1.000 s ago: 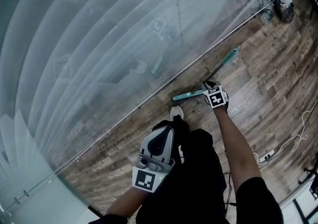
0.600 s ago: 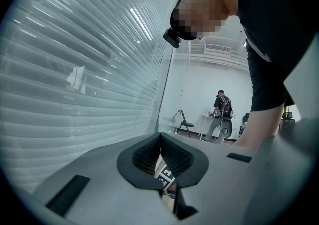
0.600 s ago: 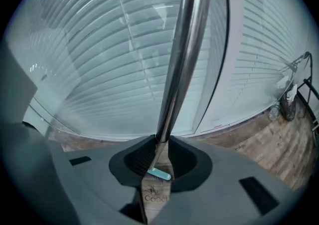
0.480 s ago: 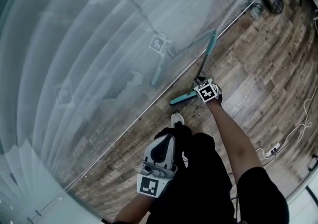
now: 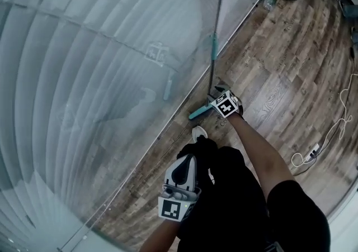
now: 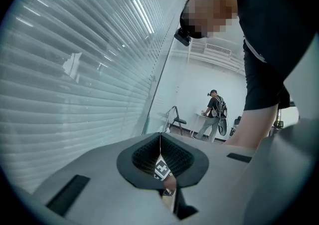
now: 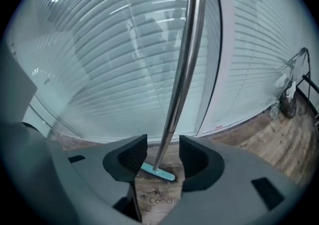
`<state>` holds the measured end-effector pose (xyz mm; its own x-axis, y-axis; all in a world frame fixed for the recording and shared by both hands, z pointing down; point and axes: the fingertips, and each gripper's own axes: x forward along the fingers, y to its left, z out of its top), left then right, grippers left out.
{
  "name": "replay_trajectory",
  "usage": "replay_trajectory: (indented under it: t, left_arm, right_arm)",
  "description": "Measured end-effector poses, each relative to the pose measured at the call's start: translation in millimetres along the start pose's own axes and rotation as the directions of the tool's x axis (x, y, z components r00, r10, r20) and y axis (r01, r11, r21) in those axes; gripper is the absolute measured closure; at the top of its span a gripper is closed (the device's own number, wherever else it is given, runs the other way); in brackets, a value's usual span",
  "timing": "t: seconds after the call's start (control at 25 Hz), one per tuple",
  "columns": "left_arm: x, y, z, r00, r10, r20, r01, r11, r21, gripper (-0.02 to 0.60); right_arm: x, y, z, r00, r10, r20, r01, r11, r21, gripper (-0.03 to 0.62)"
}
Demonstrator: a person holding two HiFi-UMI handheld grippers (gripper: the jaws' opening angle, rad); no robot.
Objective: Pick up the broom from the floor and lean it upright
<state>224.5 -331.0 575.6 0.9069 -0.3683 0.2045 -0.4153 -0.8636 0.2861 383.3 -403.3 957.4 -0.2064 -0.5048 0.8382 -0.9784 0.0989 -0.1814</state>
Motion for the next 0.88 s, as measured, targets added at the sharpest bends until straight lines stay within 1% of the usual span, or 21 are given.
replay_trajectory:
  t: [0.08, 0.12, 0.2, 0.28, 0.32, 0.4, 0.44, 0.52, 0.6, 0.68, 0.76, 0.8, 0.88]
  left_arm:
    - [0.0, -6.9, 7.6, 1.000, -0.005, -0.008, 0.005, 1.000, 0.008, 0.563]
    - [0.9, -9.5, 13.3, 1.000, -0.006, -0.008, 0.006, 1.000, 0.011, 0.563]
    - [4.2, -17.8, 28.3, 1.000, -0.013, 0.001, 0.013, 1.000, 0.005, 0.563]
    - [1.8, -40.3, 39.4, 0.999, -0.051, -0.013, 0.051, 0.999, 0.002, 0.563]
    - [-1.6, -55.5, 45.0, 0.997, -0.077, -0.025, 0.077, 0.997, 0.000, 0.563]
    - [-9.2, -81.0, 58.0, 0.992, -0.117, -0.046, 0.117, 0.993, 0.001, 0.563]
    - [-12.9, -89.6, 65.1, 0.991, -0.125, -0.051, 0.125, 0.992, 0.002, 0.563]
    - [-22.2, -103.6, 78.9, 0.992, -0.115, -0.047, 0.115, 0.993, -0.002, 0.563]
    - [-33.4, -116.6, 92.7, 0.995, -0.092, -0.040, 0.091, 0.996, -0.012, 0.563]
    - [-39.2, -123.7, 114.4, 0.998, -0.065, -0.018, 0.065, 0.998, -0.026, 0.563]
    - [-48.7, -132.4, 141.2, 0.999, -0.031, 0.007, 0.032, 0.999, -0.025, 0.563]
    - [-57.8, -140.4, 152.5, 1.000, -0.021, 0.007, 0.021, 1.000, -0.003, 0.563]
    - [-77.6, -159.0, 170.6, 1.000, -0.020, 0.001, 0.020, 0.999, 0.045, 0.563]
  right_arm:
    - [-17.3, 3.5, -6.0, 1.000, -0.008, -0.003, 0.008, 1.000, 0.013, 0.401]
    - [-28.0, 4.9, -7.2, 1.000, -0.014, 0.005, 0.014, 0.999, 0.034, 0.393]
    - [-55.6, 8.4, -3.9, 0.998, -0.027, 0.051, 0.022, 0.994, 0.103, 0.391]
    - [-96.3, 16.9, -3.7, 0.996, -0.029, 0.087, 0.013, 0.984, 0.176, 0.391]
    - [-120.6, 22.0, -4.1, 0.995, -0.026, 0.096, 0.007, 0.981, 0.194, 0.391]
    - [-169.2, 29.9, 3.6, 0.993, -0.023, 0.117, -0.001, 0.980, 0.198, 0.391]
    - [-192.0, 33.7, 11.2, 0.991, -0.021, 0.133, -0.005, 0.981, 0.194, 0.391]
    - [-236.9, 46.7, 24.3, 0.986, 0.000, 0.166, -0.029, 0.985, 0.173, 0.391]
    - [-283.5, 65.2, 33.8, 0.979, 0.042, 0.202, -0.072, 0.987, 0.145, 0.391]
    - [-330.4, 80.8, 49.3, 0.964, 0.077, 0.256, -0.112, 0.985, 0.128, 0.391]
    - [-377.9, 102.9, 64.3, 0.939, 0.117, 0.324, -0.155, 0.983, 0.095, 0.391]
    - [-402.5, 118.4, 70.0, 0.921, 0.142, 0.364, -0.180, 0.981, 0.072, 0.391]
    - [-452.7, 152.1, 80.9, 0.870, 0.185, 0.457, -0.223, 0.974, 0.030, 0.393]
